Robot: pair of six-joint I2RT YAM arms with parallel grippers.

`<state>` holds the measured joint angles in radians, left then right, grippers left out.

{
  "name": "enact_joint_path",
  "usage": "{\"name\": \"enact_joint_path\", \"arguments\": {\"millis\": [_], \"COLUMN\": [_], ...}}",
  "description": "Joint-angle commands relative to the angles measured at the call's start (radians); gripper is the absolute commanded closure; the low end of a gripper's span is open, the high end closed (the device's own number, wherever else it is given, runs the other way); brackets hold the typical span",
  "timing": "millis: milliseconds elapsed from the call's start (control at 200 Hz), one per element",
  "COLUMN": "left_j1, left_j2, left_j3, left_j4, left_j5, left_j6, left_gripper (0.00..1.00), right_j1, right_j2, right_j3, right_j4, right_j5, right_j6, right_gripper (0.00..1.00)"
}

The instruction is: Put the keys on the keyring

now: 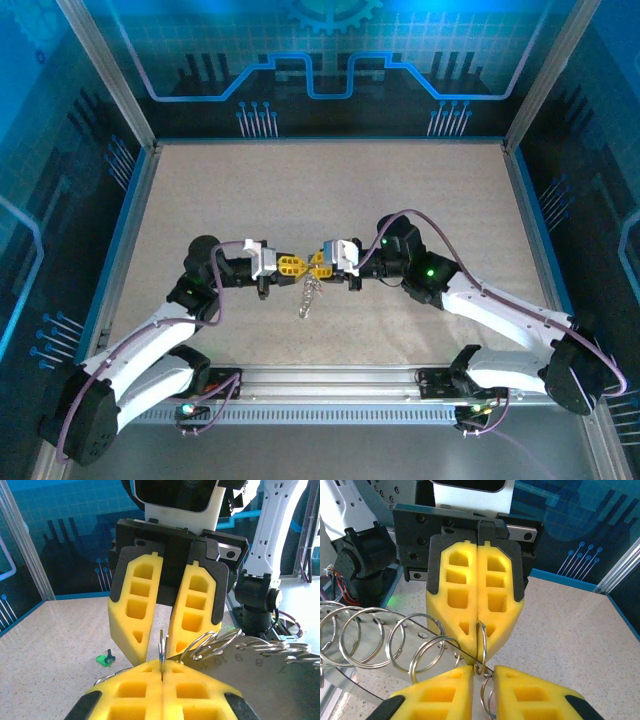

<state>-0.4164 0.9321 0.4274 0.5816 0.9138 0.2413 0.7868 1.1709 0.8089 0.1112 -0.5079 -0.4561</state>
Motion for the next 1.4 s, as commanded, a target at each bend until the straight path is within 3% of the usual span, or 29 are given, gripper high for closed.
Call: {"name": "enact_joint_path", "arguments": {"millis": [0,395,560,740,830,911,956,1391], "left_j1": [-0.009,-0.013,-0.015,-0.018,-0.018,-0.018,-0.018,-0.027], "left_j2": [-0.003,0.005,0.006,0.011,0.01,0.01,0.01,0.008], "left_j3": [0.004,0.007,0.013,0.018,0.02,0.023,0.031,0.072], "left_j4": [0.006,-0.026,-0.052,-0.08,-0.088,-0.105,-0.125,-0.3], "left_j5": [0.034,0.029,0.024,0.021,0.008,-0.011,-0.017,-0.079], "left_j6": [0.027,0.047,0.062,0.083,0.076,0.081,0.089,0.188], "left_gripper": [1.0,1.0,1.0,1.0,1.0,0.81,0.79,0.89], "right_j1": [0.016,0.024,0.025,0.026,0.027,0.026,0.028,0.069], "right_j2": [-0.02,-0.014,-0.012,-0.014,-0.014,-0.011,-0.008,0.037], "right_j3": [-0.012,-0.01,-0.007,-0.01,-0.004,0.01,0.022,0.155], "right_j4": [0.046,0.04,0.035,0.035,0.021,-0.023,-0.055,-0.296], "right_j5": [-0.006,-0.012,-0.017,-0.018,-0.014,0.004,0.026,0.183], "right_j6": [0.007,-0.007,-0.01,-0.012,-0.013,-0.027,-0.033,-0.053], "right_gripper": [0.8,0.8,0.9,0.9,1.0,1.0,1.0,1.0]}}
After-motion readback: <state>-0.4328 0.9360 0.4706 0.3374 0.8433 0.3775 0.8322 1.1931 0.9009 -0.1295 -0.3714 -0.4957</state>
